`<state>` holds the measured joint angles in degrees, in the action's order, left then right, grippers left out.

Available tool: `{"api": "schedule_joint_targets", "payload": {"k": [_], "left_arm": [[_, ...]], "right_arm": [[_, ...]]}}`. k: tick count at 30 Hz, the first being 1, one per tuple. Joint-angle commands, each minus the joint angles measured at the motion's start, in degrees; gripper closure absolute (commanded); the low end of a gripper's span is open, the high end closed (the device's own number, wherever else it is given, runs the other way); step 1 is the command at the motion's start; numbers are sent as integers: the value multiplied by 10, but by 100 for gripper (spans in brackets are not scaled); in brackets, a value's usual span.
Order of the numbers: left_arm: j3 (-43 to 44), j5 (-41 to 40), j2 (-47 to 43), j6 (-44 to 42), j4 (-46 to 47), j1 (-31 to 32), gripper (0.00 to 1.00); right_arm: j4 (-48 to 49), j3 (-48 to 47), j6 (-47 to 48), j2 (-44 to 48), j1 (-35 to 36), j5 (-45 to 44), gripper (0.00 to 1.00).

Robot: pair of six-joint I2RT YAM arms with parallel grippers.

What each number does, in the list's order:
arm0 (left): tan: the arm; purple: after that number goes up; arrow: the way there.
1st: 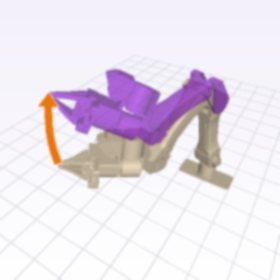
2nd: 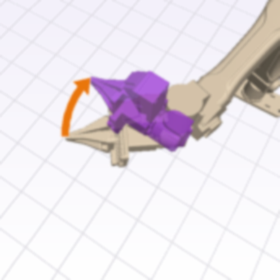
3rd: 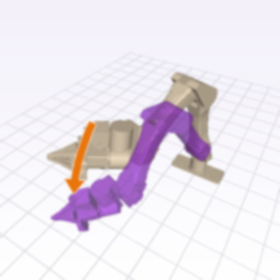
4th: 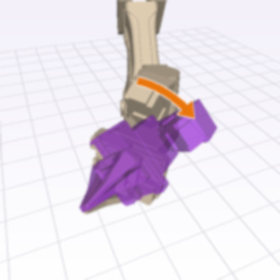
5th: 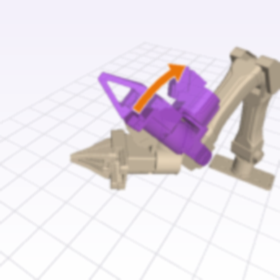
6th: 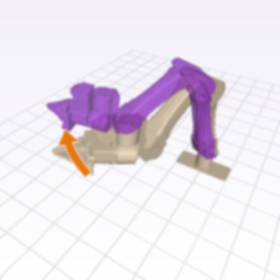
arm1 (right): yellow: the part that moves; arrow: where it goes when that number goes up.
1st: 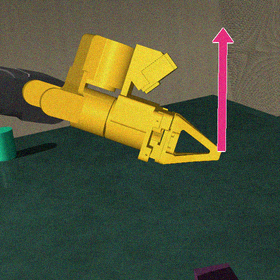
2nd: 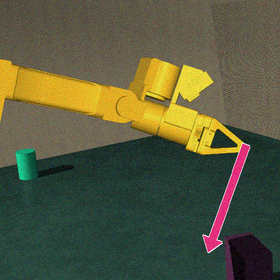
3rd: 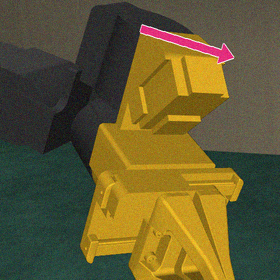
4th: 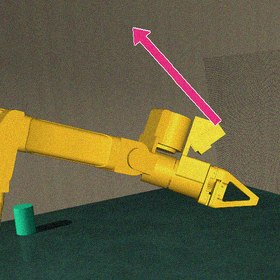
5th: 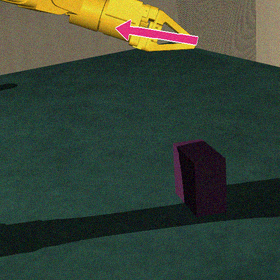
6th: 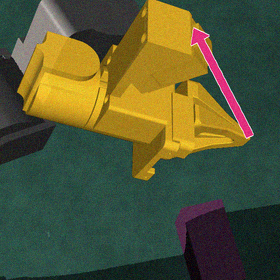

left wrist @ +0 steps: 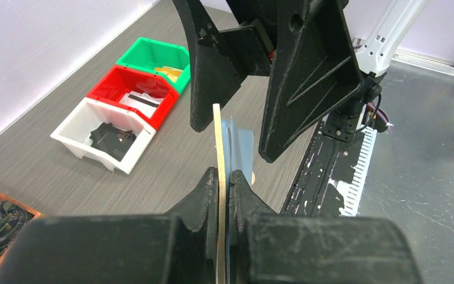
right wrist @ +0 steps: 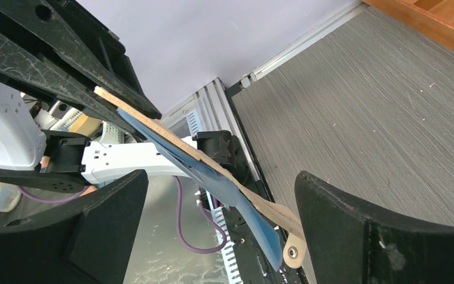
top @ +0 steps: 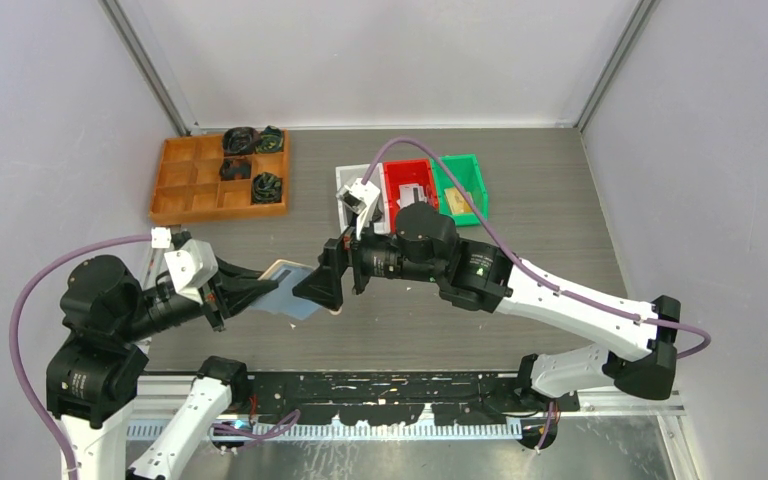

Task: Take the credit cards out of the card holder
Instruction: Remove the credit card from the card holder.

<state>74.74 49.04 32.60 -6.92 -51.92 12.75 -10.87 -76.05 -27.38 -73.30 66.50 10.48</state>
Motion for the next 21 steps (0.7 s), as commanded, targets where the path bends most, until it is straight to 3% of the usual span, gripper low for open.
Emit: {"api": "schedule_joint_targets", "payload": {"k": [1, 10, 21], "left_arm": [[2, 0, -4, -19, 11, 2, 100], [11, 25, 5, 15, 11, 2, 100], [13, 51, 6, 111, 40, 2, 100]], "right_arm": [[31, -28, 27, 21, 13, -2, 0], [32, -49, 31, -3, 25, -136, 3], [43, -29, 25, -9, 25, -154, 7]]}}
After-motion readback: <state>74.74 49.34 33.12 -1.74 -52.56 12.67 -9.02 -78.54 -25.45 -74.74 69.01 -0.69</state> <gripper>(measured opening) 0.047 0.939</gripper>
